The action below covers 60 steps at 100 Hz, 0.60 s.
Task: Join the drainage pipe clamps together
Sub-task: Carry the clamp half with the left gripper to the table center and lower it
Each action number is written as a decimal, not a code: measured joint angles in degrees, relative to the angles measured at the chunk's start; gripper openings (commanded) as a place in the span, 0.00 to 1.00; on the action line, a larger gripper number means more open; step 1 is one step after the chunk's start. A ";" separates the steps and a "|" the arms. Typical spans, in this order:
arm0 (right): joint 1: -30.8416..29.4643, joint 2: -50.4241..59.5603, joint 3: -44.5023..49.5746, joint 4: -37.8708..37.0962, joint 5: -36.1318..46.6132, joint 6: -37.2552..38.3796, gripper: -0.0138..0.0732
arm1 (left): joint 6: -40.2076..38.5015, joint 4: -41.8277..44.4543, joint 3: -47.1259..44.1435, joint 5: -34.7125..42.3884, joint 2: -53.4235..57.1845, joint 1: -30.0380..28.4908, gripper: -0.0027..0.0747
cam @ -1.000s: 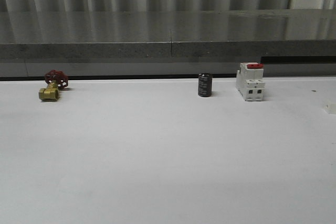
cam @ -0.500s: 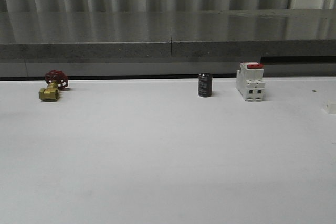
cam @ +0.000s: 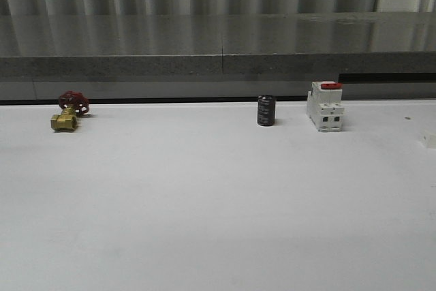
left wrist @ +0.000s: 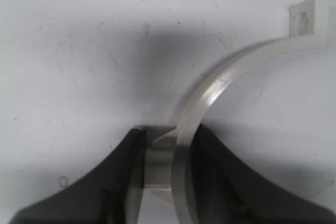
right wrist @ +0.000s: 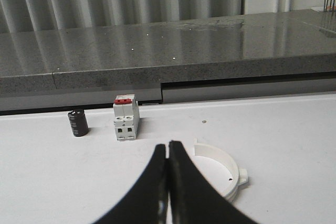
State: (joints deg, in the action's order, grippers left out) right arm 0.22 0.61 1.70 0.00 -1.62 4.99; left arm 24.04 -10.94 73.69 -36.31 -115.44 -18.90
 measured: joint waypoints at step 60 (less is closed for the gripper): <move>0.00 0.00 0.00 0.00 0.00 0.10 0.08 | -10.35 -1.62 0.00 -7.34 12.71 12.32 0.28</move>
State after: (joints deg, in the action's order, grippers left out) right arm 0.22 0.61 1.70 0.00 -1.62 5.09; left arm 13.69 -12.56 73.69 -43.65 -102.73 -6.58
